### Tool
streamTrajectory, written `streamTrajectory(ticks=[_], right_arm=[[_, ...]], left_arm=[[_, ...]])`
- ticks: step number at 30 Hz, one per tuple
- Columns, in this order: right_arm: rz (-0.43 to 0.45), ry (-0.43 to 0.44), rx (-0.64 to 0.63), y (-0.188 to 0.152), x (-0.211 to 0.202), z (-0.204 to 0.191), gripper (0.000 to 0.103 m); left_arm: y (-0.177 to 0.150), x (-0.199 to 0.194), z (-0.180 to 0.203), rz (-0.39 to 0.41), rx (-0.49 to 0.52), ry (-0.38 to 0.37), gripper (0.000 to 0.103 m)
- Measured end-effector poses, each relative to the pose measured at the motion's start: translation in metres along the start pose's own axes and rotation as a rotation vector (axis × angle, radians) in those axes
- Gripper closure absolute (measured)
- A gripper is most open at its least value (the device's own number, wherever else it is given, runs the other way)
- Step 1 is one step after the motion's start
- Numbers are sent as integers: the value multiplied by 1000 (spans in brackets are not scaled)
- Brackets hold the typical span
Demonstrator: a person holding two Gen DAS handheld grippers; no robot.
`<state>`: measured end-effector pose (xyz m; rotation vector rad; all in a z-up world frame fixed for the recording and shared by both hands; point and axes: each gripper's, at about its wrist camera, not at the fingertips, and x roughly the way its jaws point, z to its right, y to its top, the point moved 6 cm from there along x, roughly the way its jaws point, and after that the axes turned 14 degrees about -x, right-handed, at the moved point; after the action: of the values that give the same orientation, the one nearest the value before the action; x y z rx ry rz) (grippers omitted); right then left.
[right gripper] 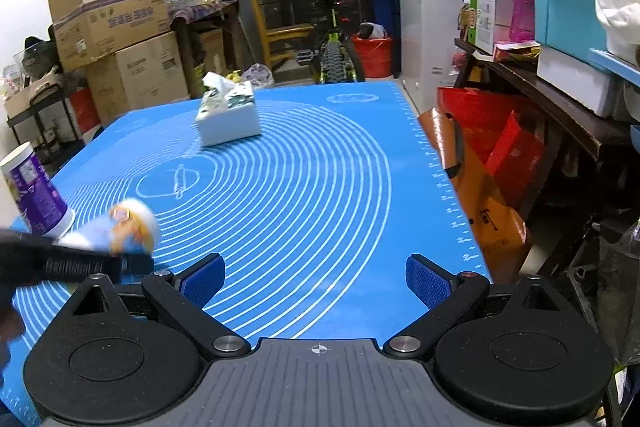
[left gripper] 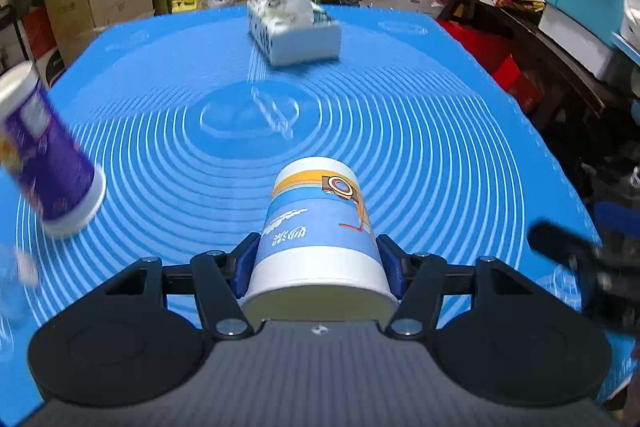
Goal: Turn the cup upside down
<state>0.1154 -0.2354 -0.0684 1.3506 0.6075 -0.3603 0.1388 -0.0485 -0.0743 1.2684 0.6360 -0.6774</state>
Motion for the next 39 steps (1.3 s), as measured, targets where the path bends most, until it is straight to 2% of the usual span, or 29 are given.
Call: streamTrajectory(ticks=[3, 9, 14, 22, 25, 31, 35, 39], right_arm=[[-12, 11, -2, -2, -1, -7, 6], [-27, 12, -16, -5, -2, -14, 6], [-31, 7, -16, -5, -5, -14, 6], [-18, 17, -27, 5, -11, -18, 6], [-6, 39, -35, 14, -15, -26, 6], [9, 102, -60, 39, -18, -51, 6], [-36, 163, -85, 51, -6, -74, 6], [-108, 224, -71, 59, 15, -95, 6]], left_arm=[[-6, 3, -5, 5, -3, 21, 40], [-10, 6, -6, 4, -15, 11, 38], [-15, 4, -8, 0, -29, -6, 16], [-11, -19, -12, 48, 3, -17, 10], [-8, -35, -18, 72, -1, -33, 9], [6, -62, -44, 116, -5, -9, 7], [10, -63, -66, 137, 10, 50, 6], [9, -52, -88, 128, -12, 75, 6]])
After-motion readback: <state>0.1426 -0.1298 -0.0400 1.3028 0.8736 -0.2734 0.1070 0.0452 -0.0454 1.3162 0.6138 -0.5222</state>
